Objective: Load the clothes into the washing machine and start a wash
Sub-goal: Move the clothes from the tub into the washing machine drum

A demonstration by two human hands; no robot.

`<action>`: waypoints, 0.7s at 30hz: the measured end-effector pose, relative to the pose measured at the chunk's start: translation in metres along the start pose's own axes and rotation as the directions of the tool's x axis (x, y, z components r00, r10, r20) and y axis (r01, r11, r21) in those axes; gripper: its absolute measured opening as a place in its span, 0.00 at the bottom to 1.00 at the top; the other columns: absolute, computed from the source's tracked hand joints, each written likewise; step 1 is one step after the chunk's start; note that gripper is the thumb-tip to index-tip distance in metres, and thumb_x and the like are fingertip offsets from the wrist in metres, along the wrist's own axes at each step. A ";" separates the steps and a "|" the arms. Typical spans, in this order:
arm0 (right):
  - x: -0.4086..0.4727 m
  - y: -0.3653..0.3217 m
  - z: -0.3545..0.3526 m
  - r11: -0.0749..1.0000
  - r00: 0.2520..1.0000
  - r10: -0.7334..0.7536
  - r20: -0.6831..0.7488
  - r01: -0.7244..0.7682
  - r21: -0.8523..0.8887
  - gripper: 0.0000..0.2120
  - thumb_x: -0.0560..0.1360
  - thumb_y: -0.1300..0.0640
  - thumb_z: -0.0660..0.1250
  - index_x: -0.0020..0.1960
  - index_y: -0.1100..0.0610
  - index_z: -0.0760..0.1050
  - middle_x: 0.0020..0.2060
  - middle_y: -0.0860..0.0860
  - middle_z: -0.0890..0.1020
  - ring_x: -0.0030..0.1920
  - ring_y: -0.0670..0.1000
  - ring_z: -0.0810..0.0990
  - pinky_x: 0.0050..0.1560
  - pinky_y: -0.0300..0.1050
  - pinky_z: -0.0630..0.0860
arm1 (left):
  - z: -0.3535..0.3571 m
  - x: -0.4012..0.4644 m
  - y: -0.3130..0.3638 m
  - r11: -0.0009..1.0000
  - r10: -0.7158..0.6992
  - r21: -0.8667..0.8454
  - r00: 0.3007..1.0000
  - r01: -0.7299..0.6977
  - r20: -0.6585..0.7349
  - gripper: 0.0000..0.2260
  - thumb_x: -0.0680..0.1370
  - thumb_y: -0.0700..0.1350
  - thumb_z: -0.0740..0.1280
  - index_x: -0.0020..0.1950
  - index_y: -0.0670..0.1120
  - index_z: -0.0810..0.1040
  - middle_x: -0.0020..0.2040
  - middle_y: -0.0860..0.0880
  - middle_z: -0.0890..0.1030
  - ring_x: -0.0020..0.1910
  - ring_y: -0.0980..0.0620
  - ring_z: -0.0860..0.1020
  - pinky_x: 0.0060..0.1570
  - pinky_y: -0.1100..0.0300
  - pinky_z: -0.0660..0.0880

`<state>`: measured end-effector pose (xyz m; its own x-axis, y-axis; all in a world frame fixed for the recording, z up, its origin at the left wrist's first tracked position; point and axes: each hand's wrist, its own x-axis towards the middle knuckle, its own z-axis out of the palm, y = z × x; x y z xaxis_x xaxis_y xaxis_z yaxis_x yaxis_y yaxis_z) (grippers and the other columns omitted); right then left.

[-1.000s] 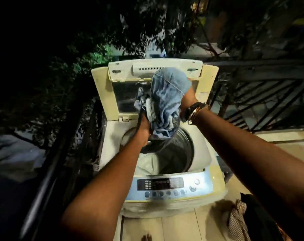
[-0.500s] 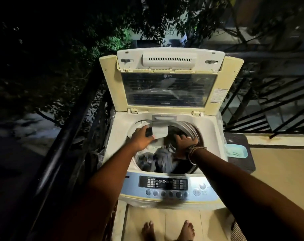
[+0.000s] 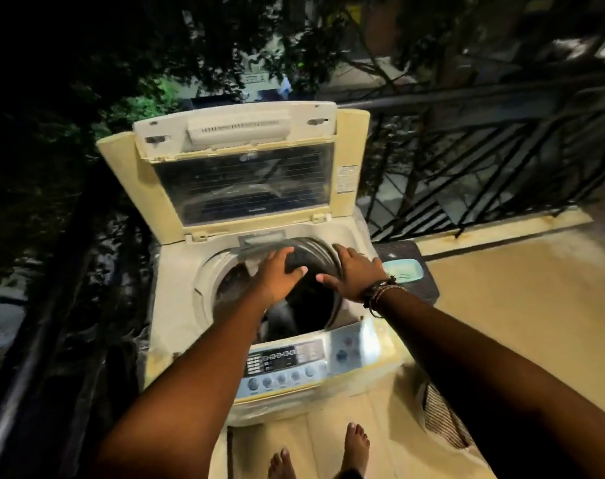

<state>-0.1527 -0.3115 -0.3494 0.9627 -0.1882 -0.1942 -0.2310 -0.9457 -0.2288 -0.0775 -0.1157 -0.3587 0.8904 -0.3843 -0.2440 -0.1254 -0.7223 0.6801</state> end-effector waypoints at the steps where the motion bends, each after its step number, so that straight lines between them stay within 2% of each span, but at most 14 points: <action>1: -0.009 0.012 -0.004 0.999 0.997 0.032 -0.068 -0.031 0.018 0.45 0.71 0.23 0.53 0.79 0.49 0.54 0.73 0.52 0.70 0.68 0.58 0.74 0.66 0.63 0.67 | 0.011 0.004 0.009 0.999 0.036 -0.003 0.999 -0.036 -0.017 0.34 0.68 0.67 0.65 0.71 0.54 0.71 0.68 0.45 0.76 0.67 0.43 0.74 0.68 0.48 0.71; 3: -0.035 0.046 -0.014 0.992 0.978 0.120 -0.168 -0.110 0.069 0.46 0.71 0.22 0.52 0.79 0.49 0.53 0.74 0.52 0.69 0.69 0.57 0.73 0.66 0.63 0.67 | 0.039 0.005 0.037 0.989 0.145 0.025 0.989 -0.145 -0.008 0.30 0.70 0.63 0.68 0.70 0.53 0.72 0.66 0.45 0.76 0.66 0.43 0.74 0.67 0.48 0.71; 5: -0.065 0.085 -0.018 0.976 0.956 0.212 -0.201 -0.198 0.088 0.47 0.71 0.22 0.52 0.80 0.49 0.51 0.74 0.51 0.68 0.70 0.56 0.72 0.66 0.62 0.67 | 0.068 -0.003 0.072 0.953 0.290 0.080 0.957 -0.291 0.029 0.27 0.74 0.55 0.71 0.71 0.52 0.71 0.67 0.46 0.75 0.67 0.43 0.71 0.67 0.50 0.68; 6: -0.080 0.103 -0.019 0.969 0.947 0.245 -0.209 -0.231 0.090 0.47 0.70 0.21 0.51 0.80 0.48 0.51 0.74 0.51 0.68 0.70 0.57 0.72 0.65 0.62 0.68 | 0.082 -0.007 0.086 0.928 0.353 0.117 0.935 -0.354 0.032 0.26 0.75 0.55 0.71 0.71 0.52 0.71 0.67 0.46 0.74 0.67 0.43 0.71 0.67 0.49 0.67; 9: -0.136 0.166 -0.018 0.931 0.910 0.364 -0.200 -0.352 0.096 0.48 0.69 0.19 0.49 0.78 0.48 0.53 0.74 0.51 0.68 0.69 0.58 0.73 0.63 0.62 0.70 | 0.131 -0.026 0.133 0.850 0.485 0.204 0.873 -0.486 0.060 0.27 0.73 0.59 0.69 0.71 0.55 0.71 0.67 0.50 0.74 0.69 0.46 0.69 0.68 0.46 0.61; 12: -0.186 0.224 -0.011 0.884 0.871 0.468 -0.152 -0.457 0.103 0.48 0.70 0.20 0.51 0.79 0.49 0.51 0.75 0.53 0.66 0.71 0.60 0.70 0.66 0.63 0.68 | 0.181 -0.040 0.169 0.766 0.572 0.244 0.804 -0.595 0.166 0.28 0.74 0.61 0.68 0.72 0.56 0.69 0.70 0.51 0.71 0.72 0.47 0.66 0.72 0.42 0.57; 15: -0.226 0.284 0.006 0.849 0.845 0.527 -0.093 -0.516 0.117 0.49 0.70 0.22 0.55 0.80 0.50 0.49 0.77 0.55 0.63 0.73 0.61 0.67 0.67 0.64 0.67 | 0.230 -0.052 0.198 0.714 0.599 0.257 0.758 -0.651 0.256 0.29 0.75 0.60 0.68 0.74 0.56 0.66 0.74 0.50 0.67 0.75 0.47 0.62 0.74 0.42 0.55; 18: -0.257 0.340 0.029 0.849 0.854 0.521 -0.003 -0.517 0.109 0.50 0.69 0.22 0.57 0.80 0.50 0.49 0.77 0.55 0.63 0.72 0.62 0.67 0.66 0.65 0.67 | 0.287 -0.064 0.211 0.740 0.558 0.257 0.781 -0.622 0.282 0.30 0.74 0.59 0.69 0.74 0.55 0.66 0.74 0.49 0.66 0.75 0.45 0.62 0.73 0.43 0.58; 21: -0.278 0.380 0.059 0.862 0.868 0.494 0.055 -0.497 0.101 0.51 0.68 0.20 0.57 0.80 0.50 0.50 0.77 0.55 0.63 0.72 0.62 0.67 0.65 0.66 0.69 | 0.341 -0.081 0.203 0.782 0.448 0.300 0.828 -0.546 0.338 0.32 0.73 0.60 0.69 0.75 0.56 0.65 0.76 0.47 0.65 0.75 0.43 0.62 0.73 0.41 0.62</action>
<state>-0.5168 -0.6026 -0.4390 0.7139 -0.6158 -0.3335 -0.6916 -0.6948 -0.1975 -0.3246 -0.4269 -0.4364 0.5329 -0.8361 -0.1303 -0.7155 -0.5275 0.4581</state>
